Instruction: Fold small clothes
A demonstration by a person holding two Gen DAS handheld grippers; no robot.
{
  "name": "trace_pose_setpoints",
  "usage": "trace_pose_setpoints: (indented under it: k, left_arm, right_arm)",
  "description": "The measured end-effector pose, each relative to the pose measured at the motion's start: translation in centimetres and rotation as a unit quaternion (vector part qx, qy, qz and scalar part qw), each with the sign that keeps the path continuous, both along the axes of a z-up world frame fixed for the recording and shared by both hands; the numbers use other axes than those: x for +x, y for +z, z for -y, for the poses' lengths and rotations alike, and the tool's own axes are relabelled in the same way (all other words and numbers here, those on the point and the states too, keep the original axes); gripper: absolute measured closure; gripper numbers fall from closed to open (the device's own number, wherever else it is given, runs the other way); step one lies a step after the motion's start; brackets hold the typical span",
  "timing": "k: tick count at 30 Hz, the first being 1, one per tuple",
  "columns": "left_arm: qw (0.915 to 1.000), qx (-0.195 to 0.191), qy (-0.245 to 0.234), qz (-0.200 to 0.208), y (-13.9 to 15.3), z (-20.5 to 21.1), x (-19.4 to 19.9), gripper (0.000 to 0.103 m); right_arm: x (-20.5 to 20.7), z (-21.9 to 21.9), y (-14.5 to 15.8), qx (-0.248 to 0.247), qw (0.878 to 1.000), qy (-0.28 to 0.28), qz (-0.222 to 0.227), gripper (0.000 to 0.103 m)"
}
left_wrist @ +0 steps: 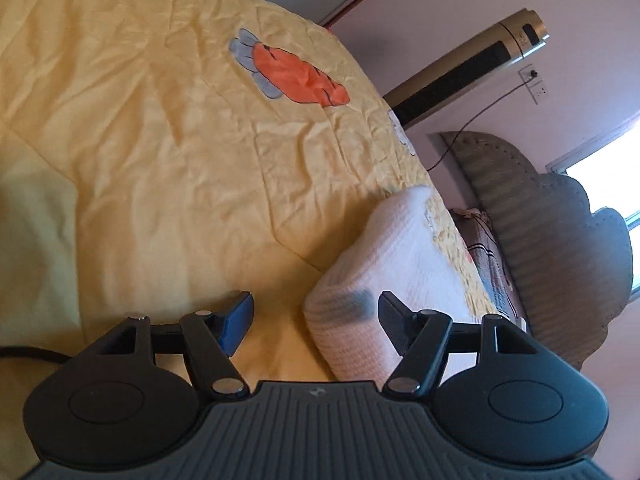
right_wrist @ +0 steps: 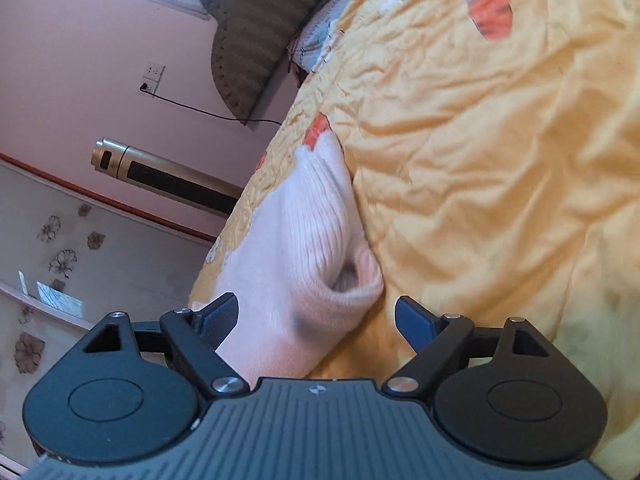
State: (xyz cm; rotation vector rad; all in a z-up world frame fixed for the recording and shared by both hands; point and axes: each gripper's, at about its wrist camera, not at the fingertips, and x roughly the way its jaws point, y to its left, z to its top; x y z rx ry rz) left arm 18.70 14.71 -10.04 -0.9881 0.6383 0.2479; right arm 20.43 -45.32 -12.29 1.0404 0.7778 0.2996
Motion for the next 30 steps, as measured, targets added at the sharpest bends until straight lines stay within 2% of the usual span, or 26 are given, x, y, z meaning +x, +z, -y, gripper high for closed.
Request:
trace_pose_setpoints:
  k: [2,3,4,6,7,8,9,10,11,12,13,15,20,22,24,28,30]
  left_arm:
    - [0.9994,-0.028,-0.022,0.004,-0.2,1.1,1.2,0.032]
    - [0.9983,-0.047,-0.034,0.012,-0.7,1.7,1.9,0.022]
    - [0.9974,-0.057,-0.045,0.01,-1.0,2.1,2.8,0.018]
    - [0.9985,-0.046,-0.025,0.014,-1.0,3.0,3.6,0.012]
    - [0.999,-0.037,-0.022,0.014,-0.9,3.3,4.2,0.012]
    - [0.9994,-0.024,-0.018,0.015,-0.9,3.6,4.7,0.016]
    - [0.9999,0.001,-0.01,0.005,-0.7,3.9,5.2,0.05]
    - [0.9995,0.021,-0.018,-0.018,-0.8,4.0,6.0,0.072]
    - [0.9989,0.018,-0.034,-0.026,-1.0,3.8,6.6,0.076]
    - [0.9988,0.02,-0.035,-0.028,-0.9,3.7,6.7,0.078]
    - [0.9982,0.027,-0.044,-0.029,-0.4,3.8,6.8,0.08]
    - [0.9974,0.039,-0.057,-0.02,0.9,3.8,6.4,0.081]
    - [0.9947,0.055,-0.085,0.013,5.0,3.8,3.9,0.083]
    - [0.993,0.067,-0.094,0.025,6.6,3.9,2.0,0.083]
    - [0.9922,0.062,-0.102,0.035,7.3,3.6,-0.3,0.083]
    - [0.9952,0.026,-0.094,0.003,5.4,2.5,-5.8,0.083]
    - [0.9963,0.011,-0.082,-0.025,3.6,2.3,-8.2,0.083]
  right_arm:
    - [0.6,-1.3,-0.6,-0.001,1.0,-0.002,-0.007,0.02]
    - [1.1,-2.1,-0.8,0.0,1.0,-0.002,-0.008,0.02]
    - [1.8,-2.8,-1.0,0.001,1.0,-0.003,-0.006,0.02]
    - [3.2,-4.2,-0.9,-0.01,1.0,-0.012,-0.003,0.017]
    - [3.9,-4.8,-0.8,-0.021,1.0,-0.018,0.001,0.017]
    - [4.3,-5.3,-0.7,-0.029,0.999,-0.028,0.002,0.016]
    - [4.7,-5.8,-0.7,-0.036,0.999,-0.035,0.004,0.016]
    - [4.9,-6.4,-0.6,-0.046,0.998,-0.042,0.009,0.017]
    - [5.1,-7.0,-0.5,-0.064,0.997,-0.046,0.011,0.023]
    - [5.3,-7.6,-0.2,-0.094,0.995,-0.041,0.006,0.039]
    - [5.5,-8.2,0.1,-0.124,0.992,-0.038,-0.001,0.061]
    - [5.7,-8.3,0.3,-0.124,0.992,-0.039,-0.004,0.071]
    - [5.4,-8.2,2.9,-0.124,0.992,-0.028,0.025,0.076]
    - [4.7,-7.9,4.2,-0.119,0.992,-0.011,0.037,0.076]
    - [3.5,-7.7,5.4,-0.125,0.991,0.01,0.05,0.076]
    - [-0.5,-6.6,6.0,-0.115,0.991,0.037,0.05,0.076]
    - [-3.6,-5.6,4.7,-0.082,0.996,0.03,0.025,0.076]
